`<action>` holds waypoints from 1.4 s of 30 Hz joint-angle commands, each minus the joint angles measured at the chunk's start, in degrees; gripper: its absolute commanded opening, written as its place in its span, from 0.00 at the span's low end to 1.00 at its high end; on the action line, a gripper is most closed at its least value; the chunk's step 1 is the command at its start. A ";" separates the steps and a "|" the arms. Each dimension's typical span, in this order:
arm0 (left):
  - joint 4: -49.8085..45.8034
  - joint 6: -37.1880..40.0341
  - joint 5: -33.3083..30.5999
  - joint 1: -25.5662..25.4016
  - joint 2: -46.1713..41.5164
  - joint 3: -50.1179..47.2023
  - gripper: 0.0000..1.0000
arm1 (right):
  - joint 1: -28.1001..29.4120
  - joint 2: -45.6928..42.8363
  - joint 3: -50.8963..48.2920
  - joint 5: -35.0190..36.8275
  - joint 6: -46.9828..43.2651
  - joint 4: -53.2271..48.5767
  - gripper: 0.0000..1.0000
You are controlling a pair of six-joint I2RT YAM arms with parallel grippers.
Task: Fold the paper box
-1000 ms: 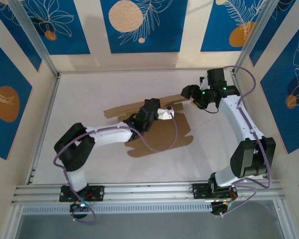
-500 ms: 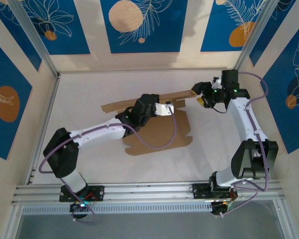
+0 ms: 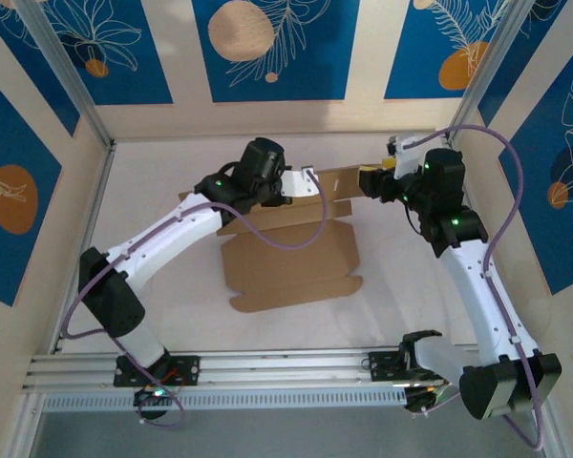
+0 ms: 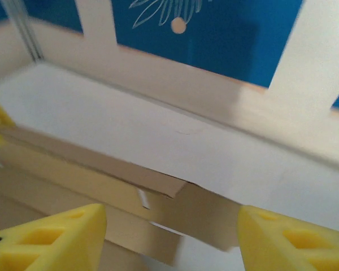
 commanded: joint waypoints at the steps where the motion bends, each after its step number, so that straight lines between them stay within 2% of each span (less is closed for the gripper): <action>1: -5.21 0.91 4.36 0.95 0.97 1.69 0.00 | 3.26 1.50 -2.69 2.61 -24.31 1.77 0.66; 6: -4.71 2.01 4.93 1.04 0.04 0.85 0.00 | 4.82 4.40 -1.01 6.31 -36.10 3.39 0.76; 12: -3.06 2.39 5.44 1.03 -2.12 -1.52 0.00 | 6.59 9.16 3.69 6.60 -44.54 -0.11 0.76; 14: -2.68 2.28 5.29 1.00 -2.33 -1.82 0.00 | 7.66 10.95 5.68 7.41 -43.37 -1.17 0.71; 18: -1.35 1.98 4.20 1.05 -2.55 -2.31 0.00 | 8.65 13.50 9.58 7.11 -39.99 -5.14 0.47; 19: -0.95 2.04 3.91 1.06 -2.73 -2.42 0.00 | 8.85 14.10 10.17 7.22 -39.94 -6.39 0.44; 24: -0.55 2.44 3.99 1.06 -3.02 -2.44 0.00 | 9.07 14.31 9.82 5.85 -40.21 -7.70 0.44; 29: 0.19 1.65 3.79 1.29 -2.83 -2.14 0.00 | 10.26 16.16 11.30 8.63 -38.30 -9.26 0.31; 37: 1.78 0.08 2.95 1.31 -2.87 -2.31 0.00 | 11.51 18.62 15.78 10.81 -29.77 -12.49 0.07; 42: 3.47 -2.22 1.76 1.18 -2.60 -1.83 0.00 | 12.59 20.14 18.36 11.92 -22.63 -14.40 0.02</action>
